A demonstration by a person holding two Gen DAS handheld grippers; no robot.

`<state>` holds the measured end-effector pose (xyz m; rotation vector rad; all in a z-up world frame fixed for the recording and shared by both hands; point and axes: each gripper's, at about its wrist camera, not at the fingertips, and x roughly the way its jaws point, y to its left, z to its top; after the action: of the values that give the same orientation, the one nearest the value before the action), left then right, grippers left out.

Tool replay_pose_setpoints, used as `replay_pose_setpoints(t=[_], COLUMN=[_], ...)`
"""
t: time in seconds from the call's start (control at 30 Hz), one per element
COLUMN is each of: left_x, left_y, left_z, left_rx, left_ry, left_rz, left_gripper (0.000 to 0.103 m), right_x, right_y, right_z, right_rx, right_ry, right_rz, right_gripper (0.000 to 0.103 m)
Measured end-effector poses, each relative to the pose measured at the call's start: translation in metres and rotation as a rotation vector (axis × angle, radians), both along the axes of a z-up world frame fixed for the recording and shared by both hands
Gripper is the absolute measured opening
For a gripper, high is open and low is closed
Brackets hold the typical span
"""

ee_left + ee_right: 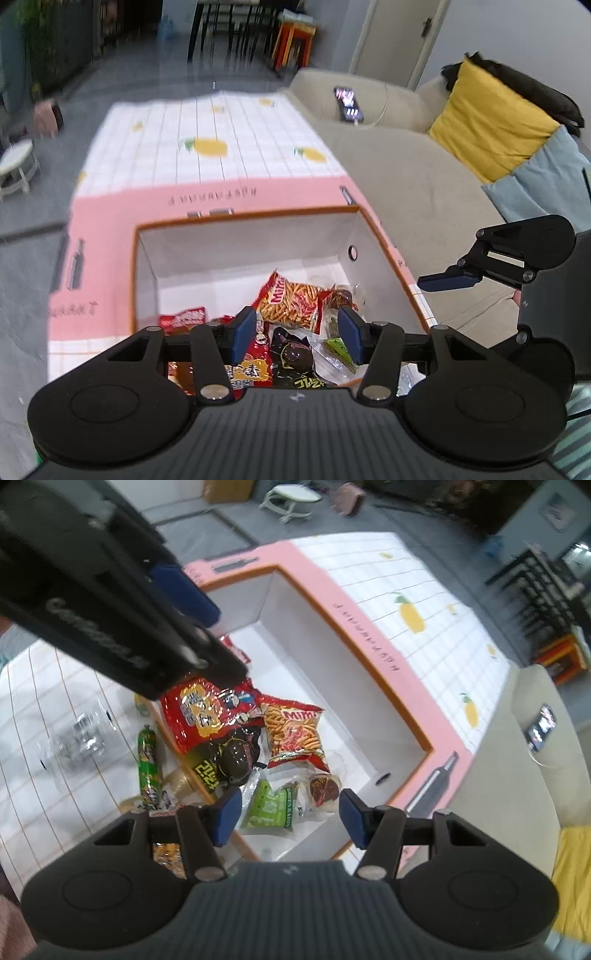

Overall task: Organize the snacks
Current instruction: 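Lift both open tools out of the box and back toward the table, then move the left tool to the clear pack of white sweets while the right tool approaches the white packet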

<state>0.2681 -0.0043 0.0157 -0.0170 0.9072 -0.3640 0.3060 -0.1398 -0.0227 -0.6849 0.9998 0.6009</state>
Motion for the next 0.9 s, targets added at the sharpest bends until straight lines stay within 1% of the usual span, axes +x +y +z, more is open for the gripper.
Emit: replay_pose_setpoints(t=[0.07, 0.13, 0.2, 0.27, 0.37, 0.47, 0.6, 0.7, 0.77, 0.87, 0.9], left_x=[-0.017, -0.036, -0.055, -0.071, -0.093, -0.114, -0.133, -0.143, -0.147, -0.153, -0.154], left_y=[0.000, -0.001, 0.001, 0.004, 0.011, 0.017, 0.027, 0.030, 0.030, 0.030, 0.029], left_z=[0.009, 0.016, 0.021, 0.023, 0.022, 0.019, 0.006, -0.014, -0.027, -0.047, -0.054], left_rx=[0.026, 0.045, 0.056, 0.052, 0.024, 0.010, 0.017, 0.063, 0.100, 0.115, 0.113], left_ry=[-0.052, -0.108, -0.148, -0.169, -0.197, -0.225, -0.205, -0.175, -0.135, -0.092, -0.081], left_rz=[0.001, 0.007, 0.013, 0.022, 0.065, 0.109, 0.178, 0.216, 0.242, 0.241, 0.238], left_gripper=[0.060, 0.060, 0.060, 0.060, 0.060, 0.060, 0.062, 0.066, 0.066, 0.073, 0.077], right_x=[-0.014, -0.028, -0.043, -0.060, -0.082, -0.105, -0.130, -0.151, -0.165, -0.180, -0.183], right_y=[-0.003, -0.010, -0.019, -0.028, -0.042, -0.055, -0.065, -0.070, -0.070, -0.071, -0.072], right_z=[0.010, 0.020, 0.030, 0.035, 0.036, 0.024, 0.003, -0.011, -0.023, -0.040, -0.045], right_rx=[0.033, 0.088, 0.158, 0.229, 0.329, 0.414, 0.464, 0.508, 0.504, 0.468, 0.460], right_ry=[-0.030, -0.056, -0.078, -0.103, -0.142, -0.177, -0.157, -0.148, -0.173, -0.196, -0.190], right_rz=[-0.037, -0.087, -0.142, -0.201, -0.297, -0.393, -0.519, -0.609, -0.649, -0.695, -0.713], right_gripper=[0.056, 0.056, 0.056, 0.056, 0.057, 0.057, 0.057, 0.057, 0.057, 0.058, 0.063])
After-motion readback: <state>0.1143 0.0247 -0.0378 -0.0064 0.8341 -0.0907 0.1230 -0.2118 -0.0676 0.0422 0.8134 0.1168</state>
